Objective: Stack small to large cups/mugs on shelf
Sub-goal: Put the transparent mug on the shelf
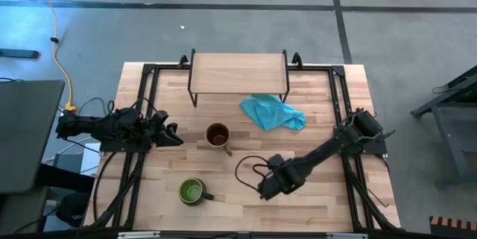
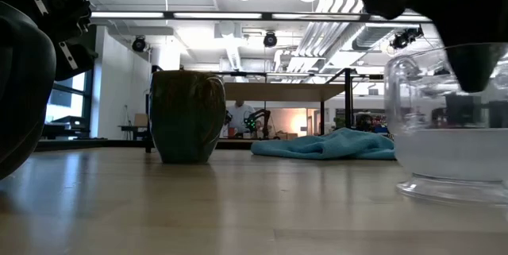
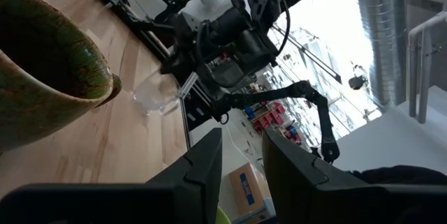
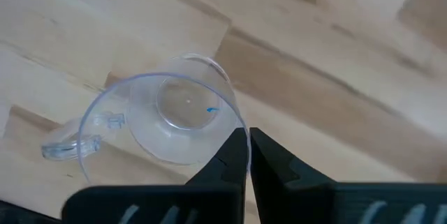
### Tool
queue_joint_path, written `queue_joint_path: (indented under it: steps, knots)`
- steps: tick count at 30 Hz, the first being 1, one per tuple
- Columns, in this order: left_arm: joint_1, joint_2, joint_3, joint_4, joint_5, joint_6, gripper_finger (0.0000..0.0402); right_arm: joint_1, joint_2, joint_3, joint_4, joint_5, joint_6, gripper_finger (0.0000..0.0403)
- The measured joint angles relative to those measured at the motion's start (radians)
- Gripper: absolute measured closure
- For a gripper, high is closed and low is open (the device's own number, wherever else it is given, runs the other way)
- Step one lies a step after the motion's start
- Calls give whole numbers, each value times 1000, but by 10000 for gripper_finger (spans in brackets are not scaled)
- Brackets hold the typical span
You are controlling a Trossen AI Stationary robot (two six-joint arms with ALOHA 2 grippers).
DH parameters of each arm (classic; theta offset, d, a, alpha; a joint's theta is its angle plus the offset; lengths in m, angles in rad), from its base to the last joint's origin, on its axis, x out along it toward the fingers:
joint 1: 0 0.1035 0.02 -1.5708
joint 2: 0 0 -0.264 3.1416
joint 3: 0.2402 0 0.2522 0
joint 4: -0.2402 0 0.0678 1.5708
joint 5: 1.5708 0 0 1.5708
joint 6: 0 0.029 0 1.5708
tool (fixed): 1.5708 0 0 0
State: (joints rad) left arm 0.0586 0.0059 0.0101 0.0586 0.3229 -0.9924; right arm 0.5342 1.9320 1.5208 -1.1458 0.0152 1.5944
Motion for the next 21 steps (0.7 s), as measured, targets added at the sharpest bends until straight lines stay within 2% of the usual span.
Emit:
queue_joint_path:
  steps: [16, 21]
  knots:
    - [0, 0, 0, 0, 0, 0, 311, -103, 0, 0, -11, 39, -574, 403]
    - [0, 0, 0, 0, -1, 0, 311, -118, 0, 0, -10, 61, -701, 403]
